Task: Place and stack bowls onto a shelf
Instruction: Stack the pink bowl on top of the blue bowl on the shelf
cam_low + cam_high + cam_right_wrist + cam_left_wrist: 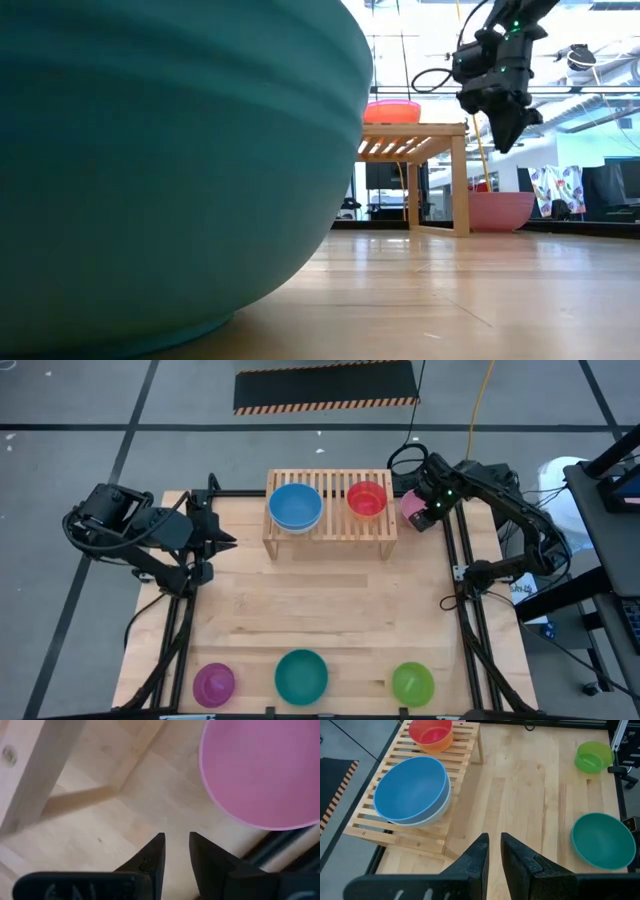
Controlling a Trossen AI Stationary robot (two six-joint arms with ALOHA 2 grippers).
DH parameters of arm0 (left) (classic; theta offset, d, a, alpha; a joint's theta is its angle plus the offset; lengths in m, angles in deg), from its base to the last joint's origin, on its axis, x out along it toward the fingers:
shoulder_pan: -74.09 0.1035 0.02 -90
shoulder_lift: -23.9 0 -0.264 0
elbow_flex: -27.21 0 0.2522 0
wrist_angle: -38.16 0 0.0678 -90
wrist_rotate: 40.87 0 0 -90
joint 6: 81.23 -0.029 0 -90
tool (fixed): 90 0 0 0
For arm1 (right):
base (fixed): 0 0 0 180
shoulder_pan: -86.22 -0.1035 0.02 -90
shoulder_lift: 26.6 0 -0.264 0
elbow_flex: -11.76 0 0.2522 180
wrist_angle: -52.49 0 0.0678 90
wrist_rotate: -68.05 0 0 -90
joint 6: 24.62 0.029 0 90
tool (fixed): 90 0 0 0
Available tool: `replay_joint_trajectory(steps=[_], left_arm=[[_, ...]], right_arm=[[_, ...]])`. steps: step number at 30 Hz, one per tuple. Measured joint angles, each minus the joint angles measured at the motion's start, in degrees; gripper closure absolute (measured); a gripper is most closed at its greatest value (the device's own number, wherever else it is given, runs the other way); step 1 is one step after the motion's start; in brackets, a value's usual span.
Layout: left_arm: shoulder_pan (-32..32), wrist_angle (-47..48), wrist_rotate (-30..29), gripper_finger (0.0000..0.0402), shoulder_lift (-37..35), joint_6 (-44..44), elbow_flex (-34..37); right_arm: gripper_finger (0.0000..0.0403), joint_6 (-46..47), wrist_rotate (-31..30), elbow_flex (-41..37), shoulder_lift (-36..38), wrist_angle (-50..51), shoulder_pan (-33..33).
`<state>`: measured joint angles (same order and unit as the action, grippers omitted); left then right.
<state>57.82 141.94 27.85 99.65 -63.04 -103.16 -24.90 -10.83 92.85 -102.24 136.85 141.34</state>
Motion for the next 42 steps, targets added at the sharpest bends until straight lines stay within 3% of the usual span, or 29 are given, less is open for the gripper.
replay_joint_trajectory(steps=[7, 11, 15, 21, 26, 36, 42], left_arm=[[0.0, 0.0, 0.0, 0.0346, 0.0, 0.0, 0.0], [0.0, 0.0, 0.0, 0.0346, 0.0, -1.0, 0.0], [0.0, 0.0, 0.0, 0.0346, 0.0, -1.6, 0.0], [0.0, 0.0, 0.4, 0.0346, 0.0, -1.7, 0.0], [0.0, 0.0, 0.7, 0.0346, 0.0, -2.0, 0.0], [0.0, 0.0, 0.7, 0.0346, 0.0, -2.0, 0.0], [0.0, 0.0, 0.7, 0.0346, 0.0, -1.5, 0.0]], right_arm=[[0.0323, 13.9, -0.5, -4.3, -0.9, -3.1, 0.5], [0.0323, 15.4, -0.6, -6.1, -1.3, -7.2, 0.8], [0.0323, 12.4, -0.7, -7.4, -1.3, -12.5, 0.8], [0.0323, -0.6, -0.8, -8.8, -1.3, -13.1, 0.8], [0.0323, -7.2, -8.2, -9.8, -1.3, -13.2, 0.8], [0.0323, -15.4, -8.2, -13.3, -1.3, -13.8, 0.8], [0.0323, -17.4, -12.6, -15.1, -1.3, -17.7, 0.8]])
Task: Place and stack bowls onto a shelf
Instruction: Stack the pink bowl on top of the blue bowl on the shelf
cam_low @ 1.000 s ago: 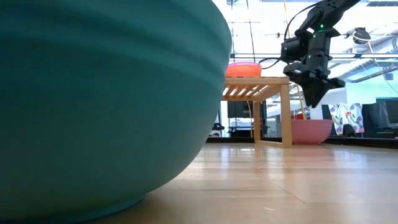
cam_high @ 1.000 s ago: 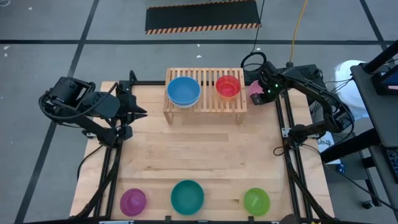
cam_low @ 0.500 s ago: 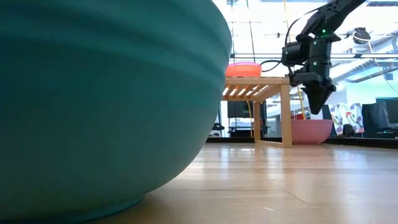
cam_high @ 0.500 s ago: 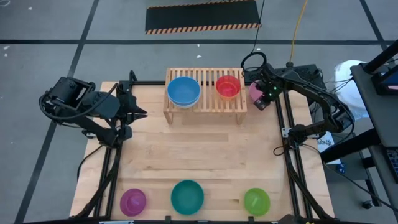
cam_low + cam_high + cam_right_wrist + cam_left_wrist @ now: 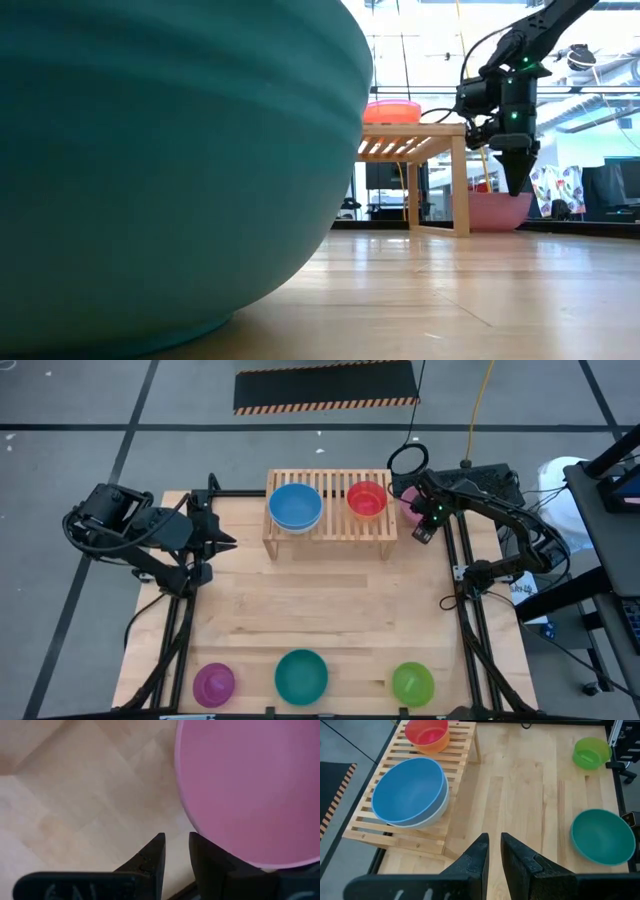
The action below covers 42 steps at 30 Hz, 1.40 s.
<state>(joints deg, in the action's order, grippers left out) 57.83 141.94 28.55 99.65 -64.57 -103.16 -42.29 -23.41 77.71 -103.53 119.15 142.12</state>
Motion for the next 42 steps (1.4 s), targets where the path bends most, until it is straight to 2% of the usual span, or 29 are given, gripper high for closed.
replay_joint_trajectory(steps=[3, 8, 14, 24, 29, 36, 42], left_arm=[[0.0, 0.0, 0.0, 0.0346, 0.0, 0.0, 0.0], [0.0, 0.0, 0.0, 0.0346, 0.0, 0.5, 0.0], [0.0, 0.0, 0.0, 0.0346, 0.0, 1.9, 0.0], [0.0, 0.0, 0.0, 0.0346, 0.0, 3.4, 0.0], [0.0, 0.0, 0.0, 0.0346, 0.0, 3.6, 0.0], [0.0, 0.0, 0.0, 0.0346, 0.0, 3.8, 0.0], [0.0, 0.0, 0.0, 0.0346, 0.0, 3.8, 0.0]], right_arm=[[0.0323, 0.0, 0.3, 0.3, 0.0, 0.8, 0.0], [0.0323, -3.3, 6.0, 1.5, 0.8, 3.9, -0.9], [0.0323, -8.6, 0.1, 1.7, 1.4, 1.7, -1.3], [0.0323, -12.4, -0.2, 1.7, 1.4, -5.3, -1.2], [0.0325, -12.9, 5.8, 1.7, 0.0, -3.3, -1.2], [0.034, -14.2, -1.5, 1.7, -2.9, -5.8, -1.2], [0.035, -14.8, -1.5, 1.7, -2.8, -7.2, -1.2]])
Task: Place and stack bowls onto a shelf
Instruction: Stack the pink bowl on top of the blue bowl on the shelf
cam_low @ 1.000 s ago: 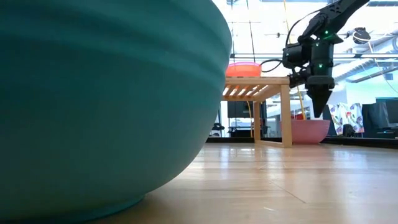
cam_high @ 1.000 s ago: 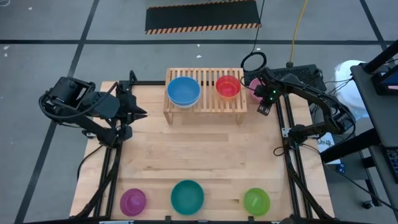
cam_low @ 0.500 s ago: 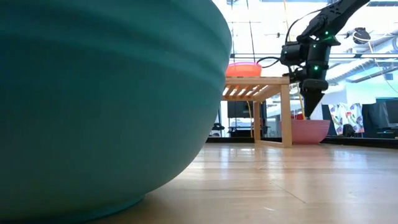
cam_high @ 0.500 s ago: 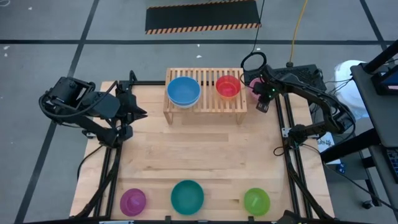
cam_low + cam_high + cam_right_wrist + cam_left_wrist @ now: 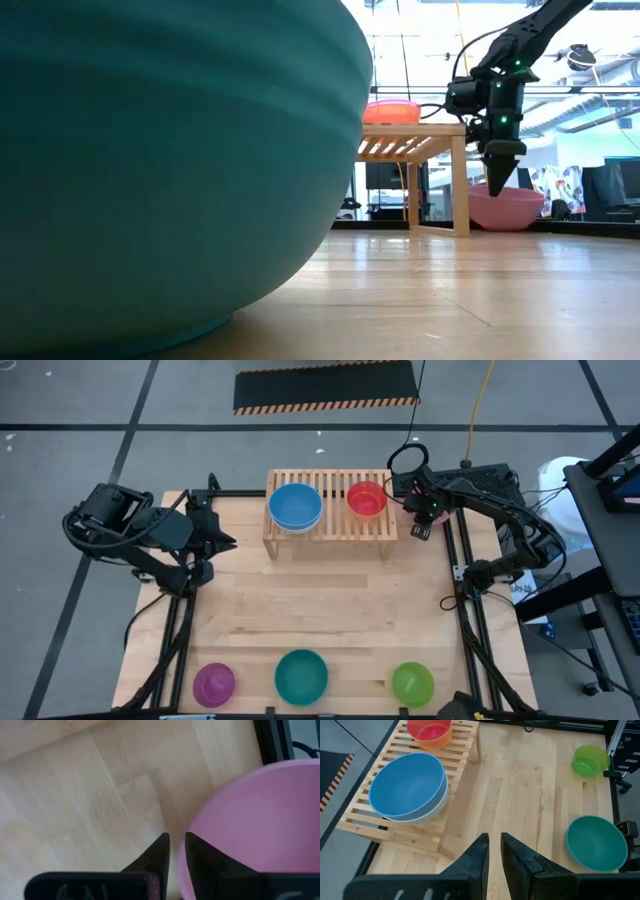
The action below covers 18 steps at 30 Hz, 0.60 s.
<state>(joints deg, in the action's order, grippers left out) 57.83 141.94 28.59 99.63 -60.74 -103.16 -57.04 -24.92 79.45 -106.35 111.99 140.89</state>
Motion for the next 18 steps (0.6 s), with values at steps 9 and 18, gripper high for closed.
replay_joint_trajectory(steps=[9, 18], left_arm=[[0.0, 0.0, 0.0, 0.0346, 0.0, 0.0, 0.0], [0.0, 0.0, 0.0, 0.0346, 0.0, 1.0, 0.0]], right_arm=[[0.0351, 0.4, 0.0, 0.0, 2.7, 0.1, 0.0], [0.0351, 0.3, 4.3, 0.0, 2.7, 1.9, 0.2]])
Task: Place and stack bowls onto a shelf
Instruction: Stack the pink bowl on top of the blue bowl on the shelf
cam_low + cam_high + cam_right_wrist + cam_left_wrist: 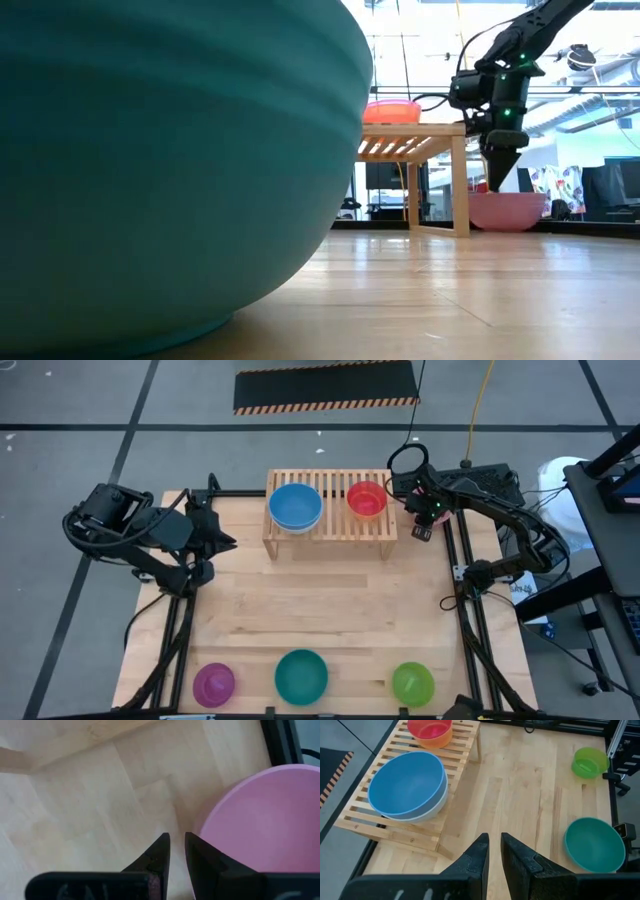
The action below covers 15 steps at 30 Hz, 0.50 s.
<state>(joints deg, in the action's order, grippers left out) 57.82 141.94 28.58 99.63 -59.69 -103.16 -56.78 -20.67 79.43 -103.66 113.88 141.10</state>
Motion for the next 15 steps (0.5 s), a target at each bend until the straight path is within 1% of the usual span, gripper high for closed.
replay_joint_trajectory(steps=[6, 9, 12, 15], left_arm=[[0.0, 0.0, 0.0, 0.0346, 0.0, 0.0, 0.0], [0.0, 0.0, 0.0, 0.0346, 0.0, 0.0, 0.0], [0.0, 0.0, 0.0, 0.0346, 0.0, 0.0, 0.0], [0.0, 0.0, 0.0, 0.0346, 0.0, 0.0, 0.0]], right_arm=[[0.0351, 0.0, 0.0, 0.0, 0.0, -0.3, 1.6], [0.0351, 0.7, -1.4, 0.0, 0.0, -0.2, 2.5], [0.0351, 1.7, -0.9, 0.0, 0.0, 0.0, 3.4], [0.0351, 1.6, 1.1, 0.0, 0.0, 0.8, 3.8]])
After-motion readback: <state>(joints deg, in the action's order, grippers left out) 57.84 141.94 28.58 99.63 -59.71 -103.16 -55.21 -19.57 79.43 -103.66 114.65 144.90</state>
